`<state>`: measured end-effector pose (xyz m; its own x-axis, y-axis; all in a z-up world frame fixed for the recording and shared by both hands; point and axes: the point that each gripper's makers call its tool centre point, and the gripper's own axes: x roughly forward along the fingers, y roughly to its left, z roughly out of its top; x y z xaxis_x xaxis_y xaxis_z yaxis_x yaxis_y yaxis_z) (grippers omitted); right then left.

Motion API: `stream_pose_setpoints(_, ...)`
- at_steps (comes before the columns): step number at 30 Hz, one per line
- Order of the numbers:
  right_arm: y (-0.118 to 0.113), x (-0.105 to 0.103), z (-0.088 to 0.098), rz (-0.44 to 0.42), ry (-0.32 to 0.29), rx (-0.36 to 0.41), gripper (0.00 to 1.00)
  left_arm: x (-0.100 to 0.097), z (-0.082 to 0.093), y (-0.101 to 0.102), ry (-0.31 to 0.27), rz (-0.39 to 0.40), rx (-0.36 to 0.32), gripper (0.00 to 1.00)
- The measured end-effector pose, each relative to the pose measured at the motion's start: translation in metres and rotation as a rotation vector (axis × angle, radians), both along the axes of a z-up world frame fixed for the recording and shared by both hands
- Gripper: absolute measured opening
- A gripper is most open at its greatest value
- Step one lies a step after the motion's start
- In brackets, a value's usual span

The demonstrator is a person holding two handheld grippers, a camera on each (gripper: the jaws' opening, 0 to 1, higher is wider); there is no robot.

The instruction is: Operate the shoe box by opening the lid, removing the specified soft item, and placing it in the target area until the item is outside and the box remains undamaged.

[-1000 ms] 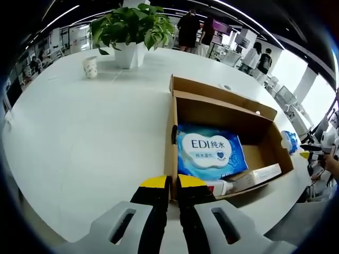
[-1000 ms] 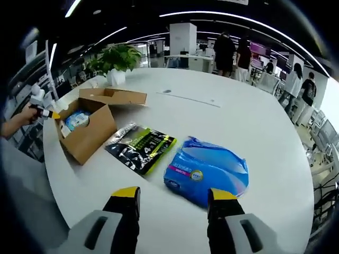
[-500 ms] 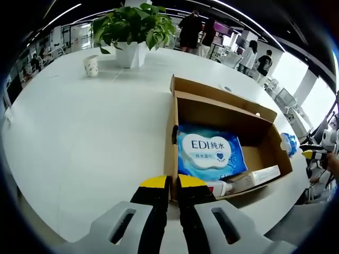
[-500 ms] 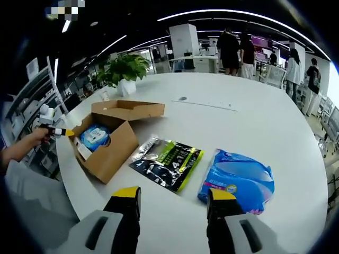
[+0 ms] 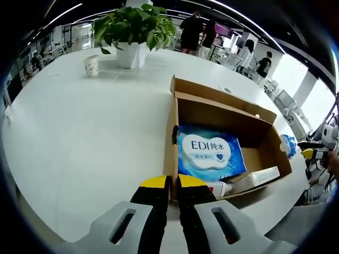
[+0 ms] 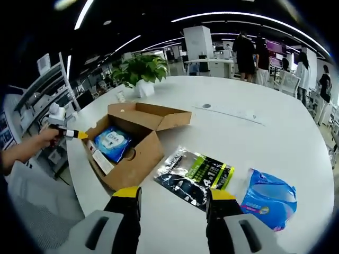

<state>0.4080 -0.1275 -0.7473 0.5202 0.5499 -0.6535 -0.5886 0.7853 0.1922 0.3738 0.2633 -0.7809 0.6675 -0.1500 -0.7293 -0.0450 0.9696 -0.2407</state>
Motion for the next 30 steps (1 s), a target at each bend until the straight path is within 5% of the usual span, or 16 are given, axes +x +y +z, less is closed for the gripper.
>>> stream_pose_setpoints(30,0.094,0.008,0.001,0.131,0.000,0.051,0.43,0.000,0.000,0.000,0.003,-0.005,0.010,0.03)
